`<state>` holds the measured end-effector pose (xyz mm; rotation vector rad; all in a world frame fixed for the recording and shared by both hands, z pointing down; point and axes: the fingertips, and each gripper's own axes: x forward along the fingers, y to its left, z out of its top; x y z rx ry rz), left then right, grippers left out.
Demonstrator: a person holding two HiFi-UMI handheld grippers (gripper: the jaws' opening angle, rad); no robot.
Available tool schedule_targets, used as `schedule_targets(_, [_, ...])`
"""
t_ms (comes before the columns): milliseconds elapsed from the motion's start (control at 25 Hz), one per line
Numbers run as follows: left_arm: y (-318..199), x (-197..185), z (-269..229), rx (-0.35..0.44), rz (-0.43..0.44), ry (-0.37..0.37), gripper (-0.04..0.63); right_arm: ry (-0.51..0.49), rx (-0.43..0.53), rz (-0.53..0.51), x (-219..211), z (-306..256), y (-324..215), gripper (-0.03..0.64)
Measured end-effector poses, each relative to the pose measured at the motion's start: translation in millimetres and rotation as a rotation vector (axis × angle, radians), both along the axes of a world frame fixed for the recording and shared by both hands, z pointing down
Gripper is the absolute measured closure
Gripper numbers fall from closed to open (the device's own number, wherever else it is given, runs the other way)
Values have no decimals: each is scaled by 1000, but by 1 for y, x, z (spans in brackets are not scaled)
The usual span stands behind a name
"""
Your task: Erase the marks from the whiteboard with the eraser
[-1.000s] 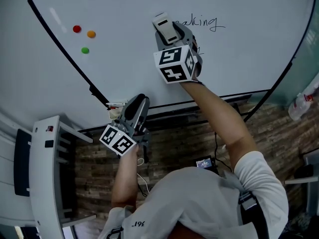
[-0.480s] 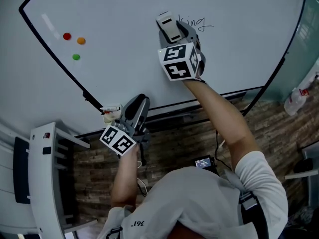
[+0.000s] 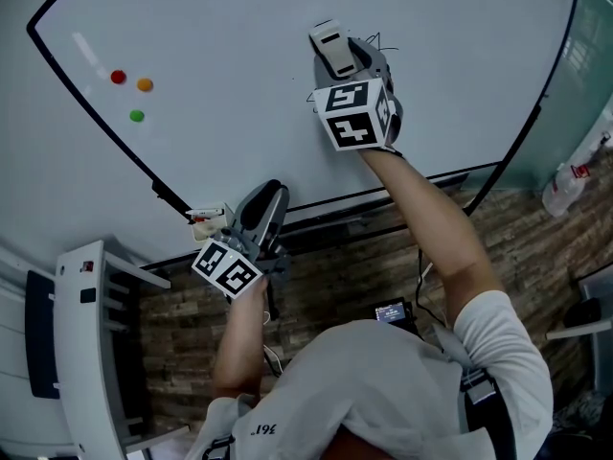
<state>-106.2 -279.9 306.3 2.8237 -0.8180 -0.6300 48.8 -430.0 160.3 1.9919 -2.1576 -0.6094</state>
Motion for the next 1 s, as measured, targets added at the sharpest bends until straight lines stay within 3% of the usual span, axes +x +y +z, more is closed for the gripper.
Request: schedule_targets(1000, [-4,39,5,-17,52,-25,518,-22,-23,52,76,8,3,377])
